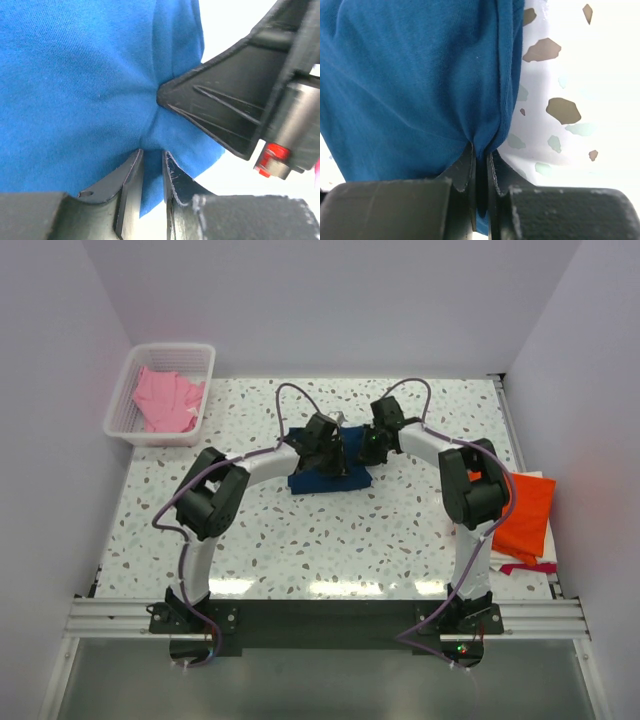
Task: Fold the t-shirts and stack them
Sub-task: Neatly place the folded tshirt to the corner
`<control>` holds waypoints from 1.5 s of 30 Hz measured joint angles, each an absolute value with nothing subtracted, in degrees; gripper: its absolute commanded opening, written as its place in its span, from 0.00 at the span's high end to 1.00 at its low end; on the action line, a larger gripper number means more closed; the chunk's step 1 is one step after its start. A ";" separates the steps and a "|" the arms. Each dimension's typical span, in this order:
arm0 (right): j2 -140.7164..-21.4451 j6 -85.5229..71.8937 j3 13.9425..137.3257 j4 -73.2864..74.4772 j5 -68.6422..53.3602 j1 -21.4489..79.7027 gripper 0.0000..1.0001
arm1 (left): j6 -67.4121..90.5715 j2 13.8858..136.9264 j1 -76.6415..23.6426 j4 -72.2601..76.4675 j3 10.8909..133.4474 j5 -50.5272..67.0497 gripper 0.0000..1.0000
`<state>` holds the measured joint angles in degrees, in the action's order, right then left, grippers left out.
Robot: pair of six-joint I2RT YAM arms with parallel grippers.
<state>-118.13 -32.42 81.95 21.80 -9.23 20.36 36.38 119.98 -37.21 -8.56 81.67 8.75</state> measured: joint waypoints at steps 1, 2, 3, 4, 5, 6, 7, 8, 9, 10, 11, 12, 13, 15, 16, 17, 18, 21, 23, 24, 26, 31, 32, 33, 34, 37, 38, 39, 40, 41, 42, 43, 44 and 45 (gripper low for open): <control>-118.10 -32.69 81.95 21.87 -8.84 20.36 1.00 | 36.38 119.55 -37.21 -8.86 81.67 8.82 0.73; -118.04 -33.06 81.95 21.93 -8.43 20.45 1.00 | 36.38 118.98 -37.21 -9.19 81.67 8.88 0.73; -117.95 -33.43 81.95 22.06 -7.84 20.56 1.00 | 36.40 118.24 -37.21 -9.52 81.67 8.97 0.73; -117.80 -33.76 81.95 22.24 -7.01 20.67 1.00 | 36.40 117.34 -37.21 -9.80 81.67 9.02 0.73; -117.58 -34.02 81.95 22.52 -6.15 20.80 1.00 | 36.40 116.31 -37.23 -10.13 81.67 9.06 0.73; -117.34 -34.35 81.93 22.94 -4.97 20.95 1.00 | 36.40 115.09 -37.21 -10.44 81.65 9.10 0.73; -117.14 -34.59 81.93 23.40 -3.90 21.02 1.00 | 36.40 113.69 -37.21 -10.72 81.65 9.13 0.73; -116.90 -34.94 81.93 24.12 -2.57 21.06 1.00 | 36.40 112.25 -37.21 -10.96 81.65 9.13 0.73; -116.68 -35.29 81.97 24.95 -1.15 21.04 1.00 | 36.40 110.69 -37.21 -11.14 81.62 9.15 0.73; -116.53 -35.68 82.17 25.93 0.32 20.95 1.00 | 36.40 109.08 -37.17 -11.22 81.56 9.15 0.73; -116.49 -36.03 82.52 27.07 1.87 20.84 1.00 | 36.40 107.42 -37.15 -11.20 81.28 9.15 0.73; -116.49 -36.38 82.96 28.21 3.36 20.69 1.00 | 36.38 105.73 -37.08 -11.25 80.90 9.15 0.73; -116.49 -36.71 83.35 29.28 4.86 20.53 1.00 | 36.38 104.51 -36.97 -11.31 80.64 9.17 0.73; -116.40 -37.34 83.90 31.31 7.66 19.97 1.00 | 36.38 101.93 -36.75 -11.31 79.88 9.19 0.73; -116.29 -37.69 84.01 32.25 8.93 19.55 1.00 | 36.36 100.77 -36.60 -11.51 79.44 9.17 0.73; -116.18 -38.00 84.09 33.04 10.02 19.14 1.00 | 36.36 99.79 -36.38 -11.53 78.85 9.19 0.73; -116.07 -38.48 84.23 34.11 11.25 18.57 1.00 | 36.36 98.91 -36.18 -11.55 78.22 9.19 0.73; -116.07 -39.86 85.06 37.39 14.55 16.64 1.00 | 36.34 96.84 -35.51 -12.08 76.14 9.19 0.73; -116.07 -40.71 85.97 40.10 16.58 15.29 1.00 | 36.34 96.01 -35.16 -12.51 75.11 9.19 0.73; -116.07 -41.17 86.59 41.52 17.61 14.70 1.00 | 36.32 95.70 -34.98 -12.88 74.72 9.19 0.73; -116.27 -42.09 88.38 44.69 19.59 13.65 1.00 | 36.32 95.11 -34.85 -13.32 73.97 9.21 0.73; -117.95 -43.92 95.13 51.75 24.10 11.55 1.00 | 36.07 93.91 -34.83 -14.44 72.82 9.54 0.73; -118.26 -44.27 96.09 52.60 24.67 11.27 1.00 | 35.88 93.65 -34.83 -14.66 72.60 9.67 0.73; -118.50 -44.73 97.19 53.84 25.17 10.85 1.00 | 35.77 93.41 -34.83 -14.79 72.42 9.80 0.73; -118.74 -45.17 98.26 55.11 25.82 10.41 1.00 | 35.70 93.21 -34.83 -14.98 72.34 9.91 0.73; -118.89 -46.59 101.06 58.89 27.55 8.67 1.00 | 35.55 92.90 -34.83 -15.18 72.27 10.28 0.73; -118.89 -47.05 102.08 60.27 28.03 7.90 1.00 | 35.35 92.86 -34.83 -15.22 72.27 10.41 0.73; -118.89 -47.48 103.18 61.47 28.53 7.14 1.00 | 35.27 92.82 -34.83 -15.31 72.27 10.50 0.73; -118.89 -47.83 104.20 62.50 29.08 6.33 1.00 | 35.24 92.77 -34.83 -15.44 72.27 10.68 0.73; -118.89 -48.12 105.14 63.42 29.43 5.43 1.00 | 35.24 92.73 -34.83 -15.51 72.27 10.83 0.73; -118.89 -48.47 106.19 64.51 29.78 4.56 1.00 | 35.22 92.71 -34.83 -15.55 72.27 10.98 0.73; -118.89 -48.75 107.20 65.54 30.28 3.73 1.00 | 35.16 92.71 -34.83 -15.55 72.27 11.18 0.73; -118.89 -49.04 108.22 66.67 30.65 2.85 1.00 | 35.05 92.71 -34.83 -15.55 72.27 11.38 0.73; -118.89 -49.25 109.27 67.81 30.94 2.02 1.00 | 34.92 92.71 -34.83 -15.55 72.27 11.62 0.73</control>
